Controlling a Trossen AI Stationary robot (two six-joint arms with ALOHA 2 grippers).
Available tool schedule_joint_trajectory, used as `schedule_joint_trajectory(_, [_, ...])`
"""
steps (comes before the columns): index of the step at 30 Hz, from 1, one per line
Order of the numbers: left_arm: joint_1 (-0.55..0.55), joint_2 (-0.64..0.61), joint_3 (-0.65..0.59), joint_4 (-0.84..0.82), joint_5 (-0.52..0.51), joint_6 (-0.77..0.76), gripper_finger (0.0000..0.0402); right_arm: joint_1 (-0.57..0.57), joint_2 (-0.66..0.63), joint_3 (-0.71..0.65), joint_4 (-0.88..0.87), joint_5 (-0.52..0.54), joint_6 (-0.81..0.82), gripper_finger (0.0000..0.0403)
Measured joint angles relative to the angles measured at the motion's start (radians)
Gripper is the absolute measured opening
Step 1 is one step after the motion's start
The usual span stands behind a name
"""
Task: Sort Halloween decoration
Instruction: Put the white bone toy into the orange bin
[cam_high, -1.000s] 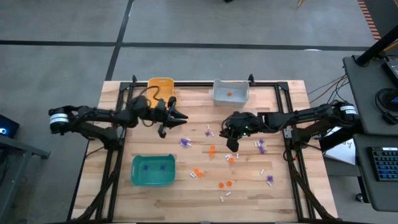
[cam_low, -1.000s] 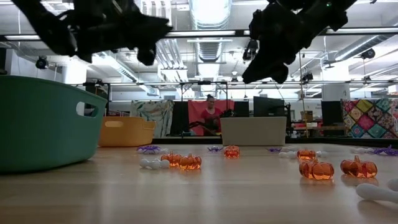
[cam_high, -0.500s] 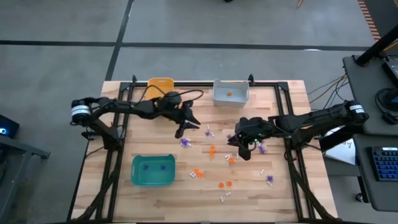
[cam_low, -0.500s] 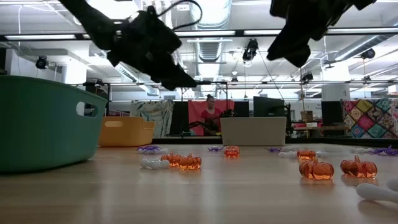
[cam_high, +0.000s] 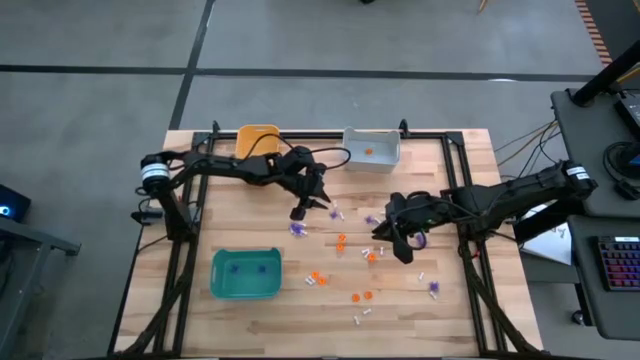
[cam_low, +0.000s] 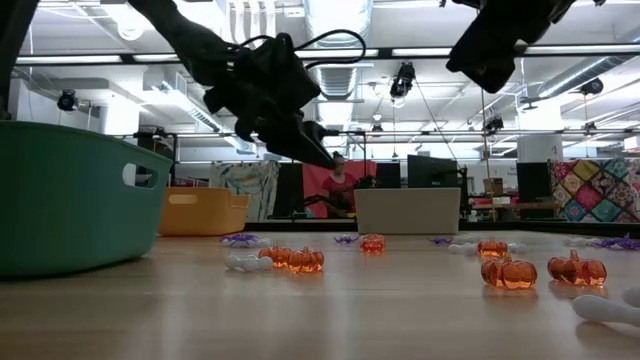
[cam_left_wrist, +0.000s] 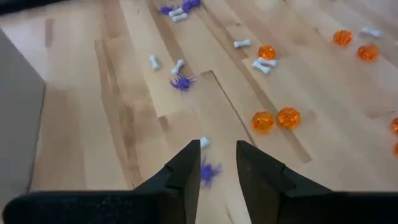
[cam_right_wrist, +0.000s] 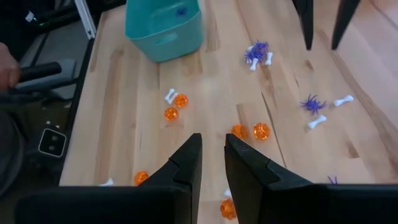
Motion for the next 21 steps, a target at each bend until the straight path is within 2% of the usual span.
schedule_joint_trajectory(8, [0.0, 0.029, 0.022, -0.005, -0.061, 0.07, 0.0139, 0.0, -0.001, 0.0, 0.003, 0.001, 0.0, 0.0059])
schedule_joint_trajectory(12, [0.0, 0.029, 0.022, -0.005, -0.062, 0.077, 0.0148, 0.0, -0.001, 0.0, 0.002, 0.022, -0.002, 0.0059])
schedule_joint_trajectory(18, [0.0, 0.043, 0.022, 0.004, -0.108, -0.093, 0.0148, -0.001, 0.0, 0.0, 0.003, 0.026, -0.002, 0.0059])
schedule_joint_trajectory(21, [-0.001, 0.05, 0.022, 0.0, -0.171, -0.192, 0.0149, -0.001, 0.0, 0.0, 0.007, 0.04, 0.0, 0.0059])
